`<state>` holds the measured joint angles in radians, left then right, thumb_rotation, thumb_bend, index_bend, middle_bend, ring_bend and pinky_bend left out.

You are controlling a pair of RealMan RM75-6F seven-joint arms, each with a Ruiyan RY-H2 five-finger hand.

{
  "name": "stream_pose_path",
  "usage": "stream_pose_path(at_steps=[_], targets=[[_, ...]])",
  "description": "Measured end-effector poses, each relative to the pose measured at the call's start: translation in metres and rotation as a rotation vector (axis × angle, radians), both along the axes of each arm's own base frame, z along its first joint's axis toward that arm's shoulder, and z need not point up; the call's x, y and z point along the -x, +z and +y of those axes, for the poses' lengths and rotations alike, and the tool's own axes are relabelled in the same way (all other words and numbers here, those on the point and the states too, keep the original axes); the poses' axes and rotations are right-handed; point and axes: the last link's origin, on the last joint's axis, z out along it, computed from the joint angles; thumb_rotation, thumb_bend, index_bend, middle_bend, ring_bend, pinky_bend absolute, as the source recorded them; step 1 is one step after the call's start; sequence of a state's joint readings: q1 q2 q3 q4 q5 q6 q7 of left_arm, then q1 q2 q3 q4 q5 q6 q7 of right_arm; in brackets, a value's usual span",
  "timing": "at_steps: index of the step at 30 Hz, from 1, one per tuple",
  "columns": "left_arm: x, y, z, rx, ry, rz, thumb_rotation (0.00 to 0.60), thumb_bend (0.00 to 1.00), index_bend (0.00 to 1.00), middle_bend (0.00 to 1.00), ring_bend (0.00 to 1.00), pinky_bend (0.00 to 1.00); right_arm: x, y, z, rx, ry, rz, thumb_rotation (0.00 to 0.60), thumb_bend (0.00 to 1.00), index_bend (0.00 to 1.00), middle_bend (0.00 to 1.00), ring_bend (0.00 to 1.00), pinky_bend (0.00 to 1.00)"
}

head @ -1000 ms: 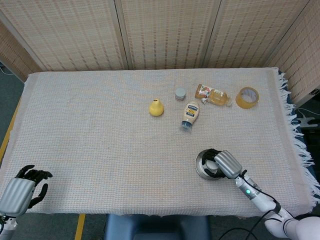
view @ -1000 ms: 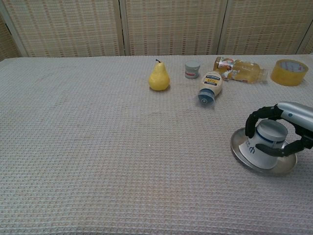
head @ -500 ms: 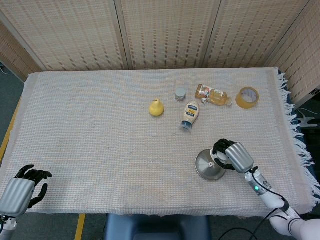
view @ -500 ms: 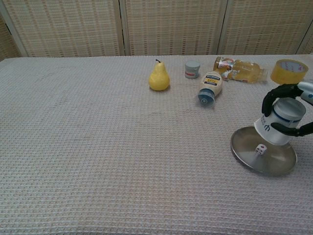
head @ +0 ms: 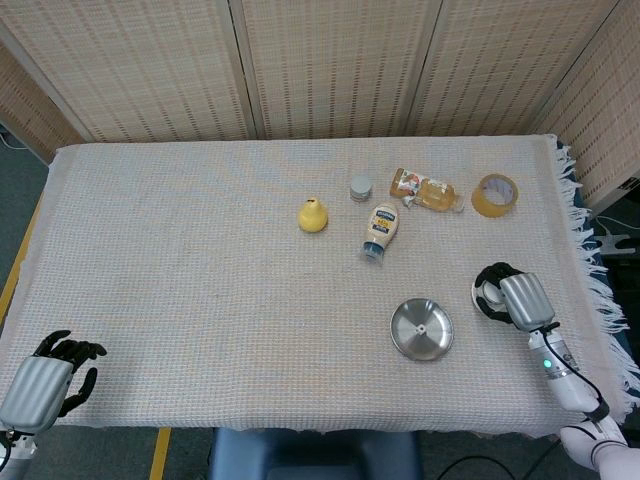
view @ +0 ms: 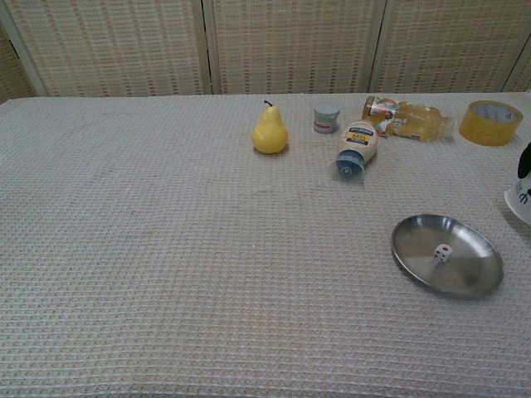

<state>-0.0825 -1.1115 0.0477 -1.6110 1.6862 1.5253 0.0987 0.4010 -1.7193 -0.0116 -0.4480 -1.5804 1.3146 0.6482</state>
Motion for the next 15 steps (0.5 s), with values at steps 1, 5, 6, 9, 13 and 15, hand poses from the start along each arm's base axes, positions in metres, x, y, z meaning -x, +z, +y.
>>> stream_pose_path(at_steps=[1, 5, 6, 9, 13, 15], targets=[[0.0, 0.0, 0.0, 0.0, 0.001, 0.0, 0.6, 0.51, 0.4, 0.45, 0.37, 0.21, 0.0, -0.002, 0.0, -0.004, -0.001, -0.006, 0.6, 0.27, 0.4, 0.4, 0.23, 0.49], [0.001, 0.001, 0.0, -0.004, 0.004, -0.004, 0.6, 0.51, 0.4, 0.45, 0.37, 0.21, 0.001, -0.008, 0.001, -0.043, 0.003, -0.014, 0.6, 0.19, 0.24, 0.24, 0.06, 0.39], [0.001, 0.001, 0.0, -0.006, 0.005, -0.005, 0.6, 0.51, 0.4, 0.45, 0.37, 0.2, 0.002, -0.01, 0.002, -0.055, 0.004, -0.009, 0.6, 0.17, 0.17, 0.17, 0.02, 0.35], [0.001, 0.002, 0.0, -0.009, 0.003, -0.007, 0.6, 0.51, 0.4, 0.45, 0.37, 0.2, 0.004, -0.009, 0.004, -0.081, 0.009, 0.016, 0.6, 0.12, 0.02, 0.02, 0.0, 0.24], [0.001, 0.003, 0.0, -0.01, 0.001, -0.006, 0.6, 0.51, 0.4, 0.45, 0.37, 0.2, 0.004, -0.004, 0.008, -0.096, 0.029, 0.044, 0.6, 0.07, 0.0, 0.0, 0.0, 0.13], [0.001, 0.003, 0.0, -0.01, 0.002, -0.005, 0.6, 0.51, 0.4, 0.45, 0.37, 0.2, 0.002, -0.001, 0.011, -0.099, 0.045, 0.053, 0.6, 0.06, 0.0, 0.0, 0.0, 0.09]])
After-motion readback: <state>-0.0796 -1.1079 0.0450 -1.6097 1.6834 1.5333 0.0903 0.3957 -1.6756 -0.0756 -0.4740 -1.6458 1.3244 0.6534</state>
